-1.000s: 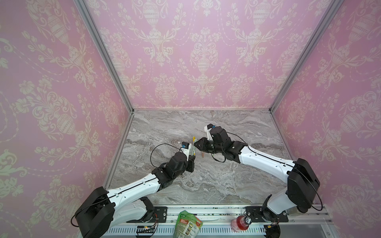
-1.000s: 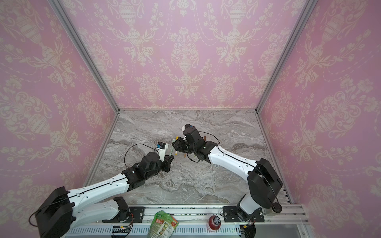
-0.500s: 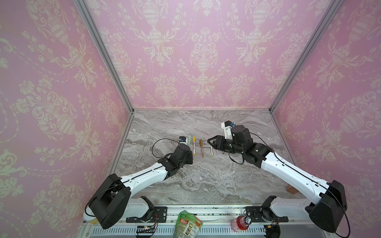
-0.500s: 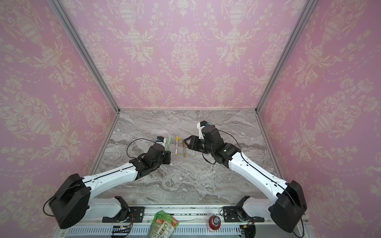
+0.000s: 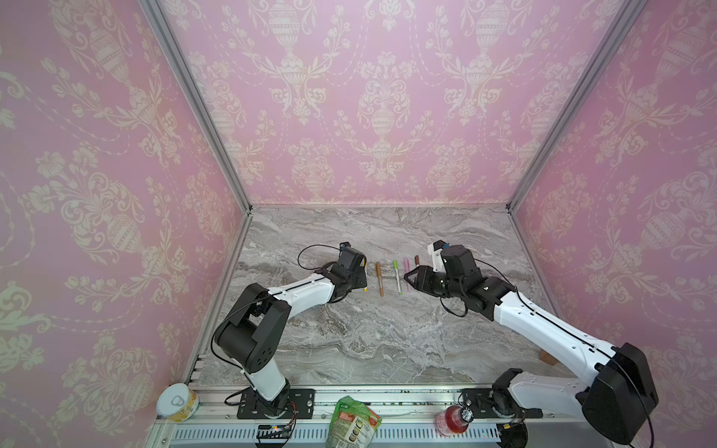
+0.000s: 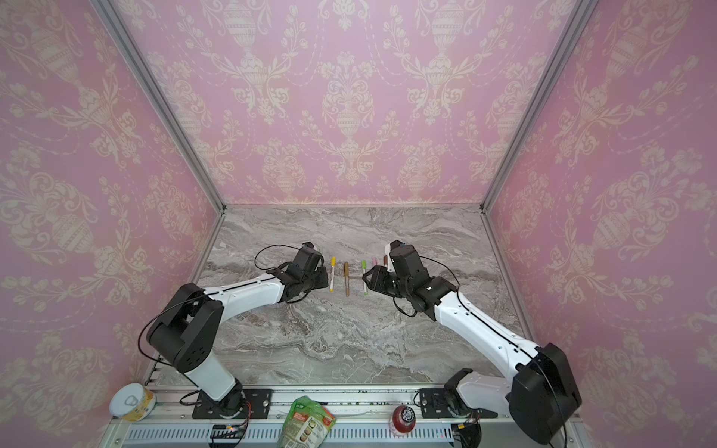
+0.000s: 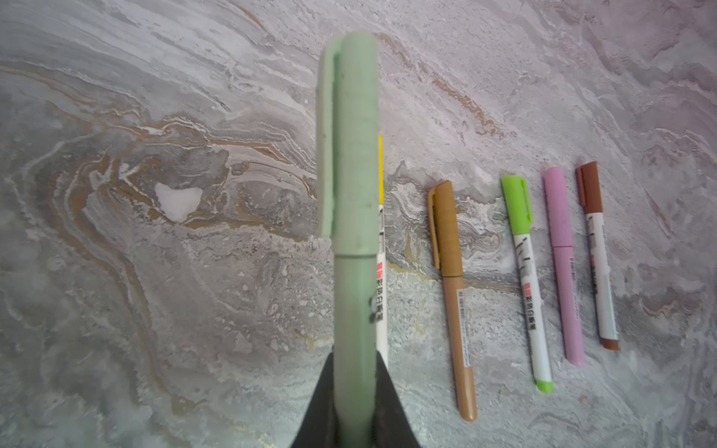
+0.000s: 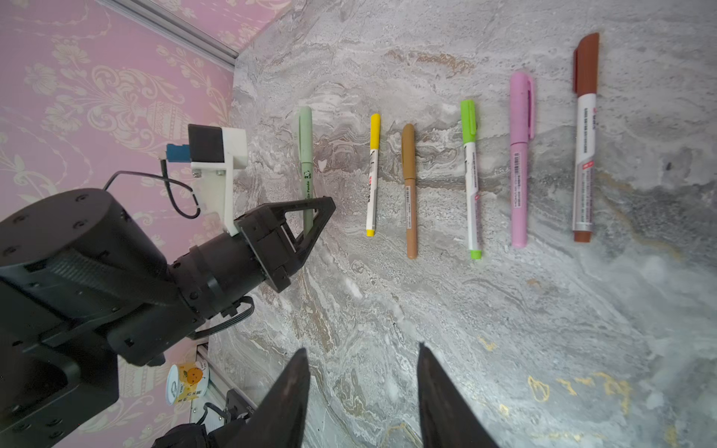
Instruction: Insert the pens into the pen caps
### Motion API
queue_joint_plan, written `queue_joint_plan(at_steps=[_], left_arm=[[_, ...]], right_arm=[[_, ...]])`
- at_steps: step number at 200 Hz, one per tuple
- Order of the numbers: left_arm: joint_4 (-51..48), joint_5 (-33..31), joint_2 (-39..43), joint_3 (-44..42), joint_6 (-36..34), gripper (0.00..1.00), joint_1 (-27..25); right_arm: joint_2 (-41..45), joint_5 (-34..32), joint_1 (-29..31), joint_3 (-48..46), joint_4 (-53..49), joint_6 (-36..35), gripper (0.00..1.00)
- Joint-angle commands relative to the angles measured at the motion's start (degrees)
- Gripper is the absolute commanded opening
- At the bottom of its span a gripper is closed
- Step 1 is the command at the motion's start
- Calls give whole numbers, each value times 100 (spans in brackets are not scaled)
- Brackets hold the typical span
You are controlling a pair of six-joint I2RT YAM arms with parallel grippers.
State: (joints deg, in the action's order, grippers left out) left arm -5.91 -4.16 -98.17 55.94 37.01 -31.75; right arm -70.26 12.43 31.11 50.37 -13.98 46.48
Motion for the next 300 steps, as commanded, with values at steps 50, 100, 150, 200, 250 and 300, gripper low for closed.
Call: queue_joint_plan(at_steps=[50, 100, 150, 200, 250, 300], left_arm=[[-947, 3, -748, 751, -331, 0, 46], [-1440, -254, -928, 939, -469, 7, 53], [-1408, -256, -1034, 910, -465, 11, 63], [-1395, -338, -1076, 901, -471, 17, 97], [-1388, -396, -1022, 909, -431, 23, 142], [-1165, -325, -526, 745, -473, 29, 162]], right_arm=[[91, 343, -230, -303, 329, -15, 46], [124, 421, -295, -378, 433, 43, 46], [196, 525, -353, -417, 477, 113, 46], [299, 532, -396, -440, 431, 138, 46], [380, 517, -422, -410, 343, 142, 46], [538, 364, -490, -214, -68, -79, 46]])
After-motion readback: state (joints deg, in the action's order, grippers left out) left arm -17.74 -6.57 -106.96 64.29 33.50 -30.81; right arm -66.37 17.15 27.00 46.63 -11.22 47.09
